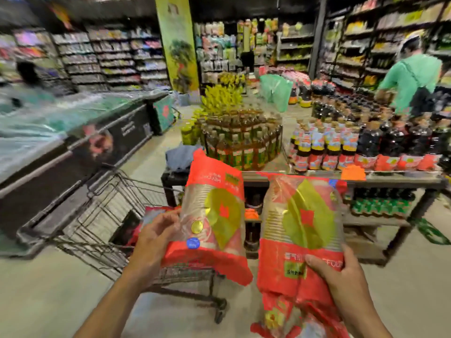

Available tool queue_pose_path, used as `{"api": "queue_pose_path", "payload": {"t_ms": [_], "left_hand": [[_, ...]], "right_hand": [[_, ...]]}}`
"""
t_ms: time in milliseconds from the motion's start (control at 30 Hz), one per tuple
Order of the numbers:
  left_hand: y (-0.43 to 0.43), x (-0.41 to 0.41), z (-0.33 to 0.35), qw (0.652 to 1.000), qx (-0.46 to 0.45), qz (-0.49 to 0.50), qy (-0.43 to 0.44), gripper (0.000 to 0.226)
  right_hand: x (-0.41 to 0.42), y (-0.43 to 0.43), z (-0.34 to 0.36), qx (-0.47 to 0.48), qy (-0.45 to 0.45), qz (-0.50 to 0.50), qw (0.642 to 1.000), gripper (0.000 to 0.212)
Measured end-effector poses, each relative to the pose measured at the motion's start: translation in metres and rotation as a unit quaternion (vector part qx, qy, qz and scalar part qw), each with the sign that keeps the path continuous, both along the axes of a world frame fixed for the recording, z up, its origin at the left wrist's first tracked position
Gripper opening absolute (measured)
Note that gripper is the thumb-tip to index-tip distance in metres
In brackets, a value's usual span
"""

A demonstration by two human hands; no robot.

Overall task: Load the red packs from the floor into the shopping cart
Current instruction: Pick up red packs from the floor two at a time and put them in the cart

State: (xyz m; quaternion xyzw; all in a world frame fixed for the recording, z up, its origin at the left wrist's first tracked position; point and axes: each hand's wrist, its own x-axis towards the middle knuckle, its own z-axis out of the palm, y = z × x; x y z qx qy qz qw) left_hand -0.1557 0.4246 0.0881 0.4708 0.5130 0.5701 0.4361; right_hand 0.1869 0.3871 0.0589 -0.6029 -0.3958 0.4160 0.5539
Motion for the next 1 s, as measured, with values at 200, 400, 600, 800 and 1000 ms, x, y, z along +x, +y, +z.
{"api": "queue_pose_path", "payload": {"t_ms": [200, 400, 600, 800, 1000], "left_hand": [[0.022, -0.175, -0.029, 0.994, -0.033, 0.098, -0.028, 0.011], [0.070, -0.303, -0.056, 0.989, -0.079, 0.120, -0.039, 0.017], [0.155, -0.351, -0.103, 0.980, -0.144, 0.123, -0.063, 0.012], [0.263, -0.362, -0.160, 0.967, -0.227, 0.091, -0.071, 0.008], [0.382, -0.402, -0.238, 0.942, -0.319, 0.093, -0.034, 0.012]], "right_hand": [[-0.169, 0.078, -0.013, -0.014, -0.024, 0.074, 0.997, 0.041], [-0.272, 0.144, -0.038, -0.061, -0.025, 0.101, 0.993, 0.047], [-0.317, 0.222, -0.081, -0.118, -0.017, 0.088, 0.989, 0.047], [-0.330, 0.330, -0.155, -0.168, -0.017, 0.069, 0.983, 0.071], [-0.327, 0.431, -0.266, -0.303, -0.023, 0.058, 0.951, 0.078]]}}
